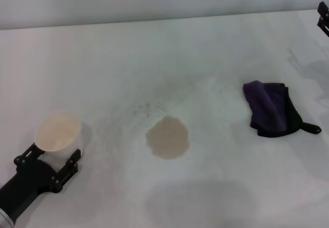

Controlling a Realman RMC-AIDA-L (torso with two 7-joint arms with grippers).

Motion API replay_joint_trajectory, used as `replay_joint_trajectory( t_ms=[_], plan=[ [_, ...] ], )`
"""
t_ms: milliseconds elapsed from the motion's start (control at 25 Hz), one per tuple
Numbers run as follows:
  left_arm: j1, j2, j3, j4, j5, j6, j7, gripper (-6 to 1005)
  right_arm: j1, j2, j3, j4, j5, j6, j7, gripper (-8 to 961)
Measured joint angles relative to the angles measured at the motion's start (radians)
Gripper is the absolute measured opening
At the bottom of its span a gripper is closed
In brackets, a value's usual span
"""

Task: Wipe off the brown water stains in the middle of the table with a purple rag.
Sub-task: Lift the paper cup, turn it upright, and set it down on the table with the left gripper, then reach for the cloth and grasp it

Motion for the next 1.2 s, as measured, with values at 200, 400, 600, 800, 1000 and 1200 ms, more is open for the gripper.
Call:
replay_joint_trajectory(
  t_ms=[200,400,600,800,1000,1200],
  plan=[
    [0.008,0.000,-0.001,0.000,0.000,0.030,0.043,692,-0.002,0.000,0.000,0.000,0.000,0.001,0.000,830],
    [0.018,0.000,-0.001,-0.001,0.000,0.034,0.054,821,-0.005,0.000,0.000,0.000,0.000,0.002,0.000,830],
    [0.041,-0.002,0.000,-0.002,-0.011,0.046,0.055,893,-0.007,-0.001,0.000,0.000,0.000,0.005,0.000,829],
    [0.105,-0.001,0.001,-0.003,-0.069,0.128,0.085,893,-0.015,-0.002,0.000,-0.007,0.000,0.011,0.017,829],
    [0.174,0.001,0.004,-0.003,-0.151,0.187,0.137,892,-0.027,-0.004,0.010,-0.029,0.001,0.011,0.095,828],
    [0.202,0.002,0.003,-0.003,-0.256,0.192,0.140,893,-0.052,-0.008,-0.026,-0.144,-0.034,-0.072,0.383,827]
  ],
)
